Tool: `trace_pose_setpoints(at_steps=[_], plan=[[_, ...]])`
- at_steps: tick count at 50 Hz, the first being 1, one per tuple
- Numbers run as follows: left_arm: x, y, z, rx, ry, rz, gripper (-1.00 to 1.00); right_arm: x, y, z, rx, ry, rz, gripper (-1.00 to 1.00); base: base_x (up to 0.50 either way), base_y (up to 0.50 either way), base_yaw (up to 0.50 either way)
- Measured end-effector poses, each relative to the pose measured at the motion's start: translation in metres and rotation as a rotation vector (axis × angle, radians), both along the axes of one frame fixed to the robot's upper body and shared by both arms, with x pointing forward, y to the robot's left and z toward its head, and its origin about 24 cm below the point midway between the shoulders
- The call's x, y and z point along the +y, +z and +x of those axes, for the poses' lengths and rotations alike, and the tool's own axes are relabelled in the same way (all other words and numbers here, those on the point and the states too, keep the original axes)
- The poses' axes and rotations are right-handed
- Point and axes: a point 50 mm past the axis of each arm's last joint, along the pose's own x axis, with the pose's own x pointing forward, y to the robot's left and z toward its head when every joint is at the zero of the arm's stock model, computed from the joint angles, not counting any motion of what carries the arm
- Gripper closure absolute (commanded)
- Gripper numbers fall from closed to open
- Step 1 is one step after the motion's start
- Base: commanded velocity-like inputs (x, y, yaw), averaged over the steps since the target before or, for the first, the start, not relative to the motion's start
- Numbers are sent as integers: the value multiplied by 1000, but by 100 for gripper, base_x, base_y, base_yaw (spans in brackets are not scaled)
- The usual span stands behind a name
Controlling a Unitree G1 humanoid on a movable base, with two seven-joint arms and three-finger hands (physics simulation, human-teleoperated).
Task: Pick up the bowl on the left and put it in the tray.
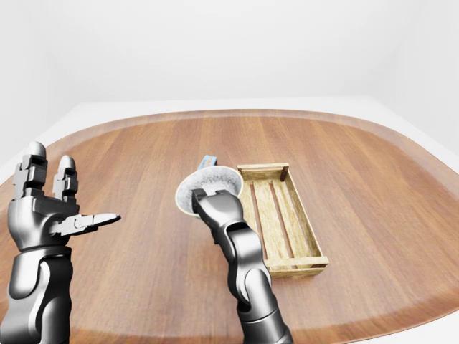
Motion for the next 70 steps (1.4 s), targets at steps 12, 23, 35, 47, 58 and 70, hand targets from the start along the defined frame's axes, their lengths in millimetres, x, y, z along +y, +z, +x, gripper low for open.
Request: trace_pose_setpoints(at_steps=[12,23,35,47,58,70], plan=[[0,0,0,-2,1,1,-100,-26,12,-3,-56,-61,44,100,0,0,0],[1,1,-1,-3,3,1,-100,-51,21,-8,-100,-118,73,100,0,0,0],[1,1,-1,-3,3,0,-100,-77,24,-11,-109,-170,108,100,0,0,0],[0,1,-1,-5,4,1,-100,-100,26,-8,-113,-201,145,100,0,0,0],[0,1,-1,-3,2,2,-100,-116,24,0,-114,-224,195,100,0,0,0],[-1,1,0,-3,1,2,-100,-130,16,14,-107,-253,259,100,0,0,0]])
